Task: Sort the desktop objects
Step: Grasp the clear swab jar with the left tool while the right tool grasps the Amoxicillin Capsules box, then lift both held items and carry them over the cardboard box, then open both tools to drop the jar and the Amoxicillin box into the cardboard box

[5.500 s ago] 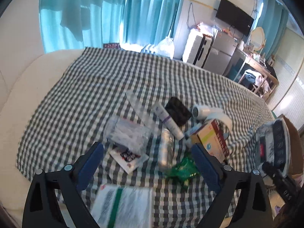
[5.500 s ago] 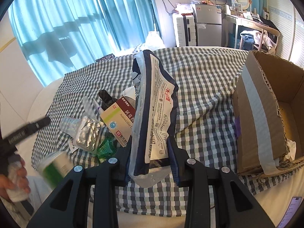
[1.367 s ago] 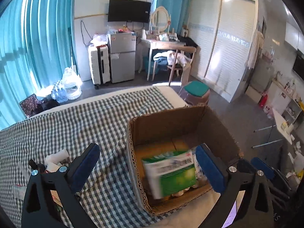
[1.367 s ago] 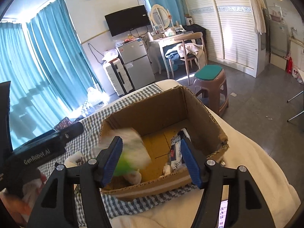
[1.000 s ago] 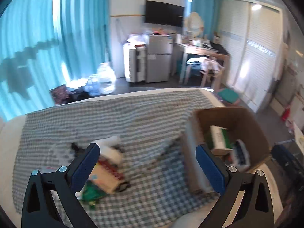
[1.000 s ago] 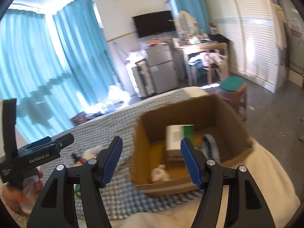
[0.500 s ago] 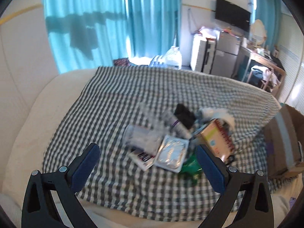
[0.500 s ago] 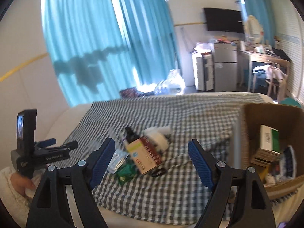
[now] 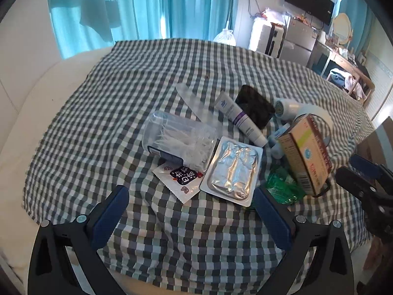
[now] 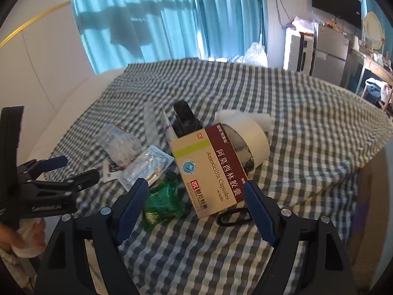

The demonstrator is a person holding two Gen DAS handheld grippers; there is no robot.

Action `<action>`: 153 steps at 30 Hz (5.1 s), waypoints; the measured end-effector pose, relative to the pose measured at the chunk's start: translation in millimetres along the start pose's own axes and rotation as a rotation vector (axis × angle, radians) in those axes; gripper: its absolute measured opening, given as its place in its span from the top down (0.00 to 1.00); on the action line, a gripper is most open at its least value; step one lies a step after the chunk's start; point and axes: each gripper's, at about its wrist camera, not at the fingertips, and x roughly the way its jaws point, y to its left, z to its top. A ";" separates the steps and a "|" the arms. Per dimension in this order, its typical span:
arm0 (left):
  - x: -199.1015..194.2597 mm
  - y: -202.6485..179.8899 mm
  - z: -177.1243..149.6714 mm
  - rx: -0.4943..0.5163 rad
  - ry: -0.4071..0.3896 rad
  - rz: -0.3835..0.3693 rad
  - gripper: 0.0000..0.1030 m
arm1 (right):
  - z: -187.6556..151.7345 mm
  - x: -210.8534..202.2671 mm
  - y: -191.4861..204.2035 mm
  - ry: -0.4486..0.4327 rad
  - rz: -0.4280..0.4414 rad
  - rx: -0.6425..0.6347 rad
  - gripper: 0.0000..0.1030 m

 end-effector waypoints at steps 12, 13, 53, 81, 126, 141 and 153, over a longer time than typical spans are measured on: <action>49.1 16.0 20.0 -0.071 0.054 0.012 0.00 | 15.7 68.1 -19.9 0.090 0.000 -0.037 0.17; 51.6 16.2 20.7 -0.075 0.056 0.012 0.00 | 15.3 72.5 -19.0 0.098 -0.001 -0.041 0.17; 89.3 31.7 71.0 0.070 0.038 -0.118 0.12 | -1.2 67.1 -7.1 0.113 -0.013 0.025 0.19; -22.8 6.6 18.3 0.052 0.021 -0.160 0.12 | -39.1 23.0 24.6 0.212 -0.050 0.046 0.25; -137.9 -215.8 56.3 0.366 -0.145 -0.396 0.12 | -18.4 -221.2 -111.9 -0.215 -0.235 0.395 0.26; -120.0 -380.1 54.9 0.552 -0.105 -0.589 0.12 | -54.1 -239.8 -248.4 -0.189 -0.466 0.630 0.22; -107.3 -421.1 28.2 0.633 -0.027 -0.594 0.00 | -81.4 -282.1 -260.0 -0.263 -0.637 0.703 0.20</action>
